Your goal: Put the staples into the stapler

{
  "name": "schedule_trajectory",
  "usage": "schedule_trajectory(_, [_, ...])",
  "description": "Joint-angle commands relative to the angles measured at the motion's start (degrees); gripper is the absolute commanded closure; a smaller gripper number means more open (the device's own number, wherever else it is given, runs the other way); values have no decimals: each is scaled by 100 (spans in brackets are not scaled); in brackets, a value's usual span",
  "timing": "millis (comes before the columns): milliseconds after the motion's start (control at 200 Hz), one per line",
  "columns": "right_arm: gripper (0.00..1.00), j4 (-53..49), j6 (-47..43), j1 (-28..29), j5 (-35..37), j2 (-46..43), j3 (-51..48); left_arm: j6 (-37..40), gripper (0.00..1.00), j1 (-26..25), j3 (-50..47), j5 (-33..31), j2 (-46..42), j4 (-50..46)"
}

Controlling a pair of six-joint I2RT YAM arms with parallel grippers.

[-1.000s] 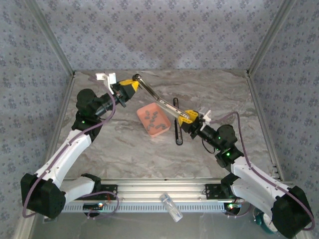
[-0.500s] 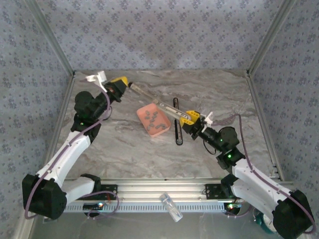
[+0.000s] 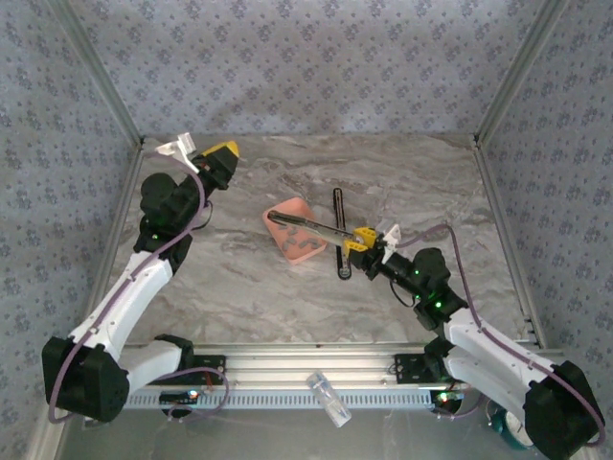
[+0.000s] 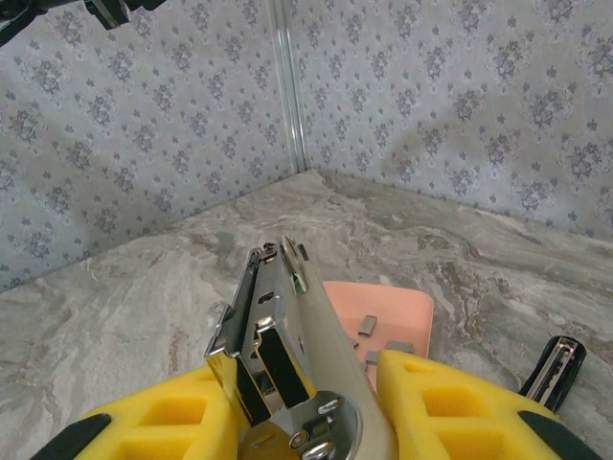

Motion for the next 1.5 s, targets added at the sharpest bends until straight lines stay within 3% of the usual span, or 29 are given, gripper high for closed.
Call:
schedule_trajectory(0, [100,384,-58,-28,81,-169,404,389,61,-71,230,185,-152,-596])
schedule_trajectory(205, [100,-333,90,-40,1100,-182,752,316,46,-202,374,89,-153,-1665])
schedule_trajectory(330, [100,-847,214,-143,1766,-174,963,396,44,-275,310,27,-152,-1945])
schedule_trajectory(795, [100,-1022,784,-703,3974,489,1229,509,44,-478,-12,-84,-17,-1915])
schedule_trajectory(1109, [100,-342,822,-745,4125,1064,1061,460,44,-504,-140,-122,126,-1813])
schedule_trajectory(1494, [100,-111,988,-550,4246,1007,575,128,44,-592,-288,-182,307,-1734])
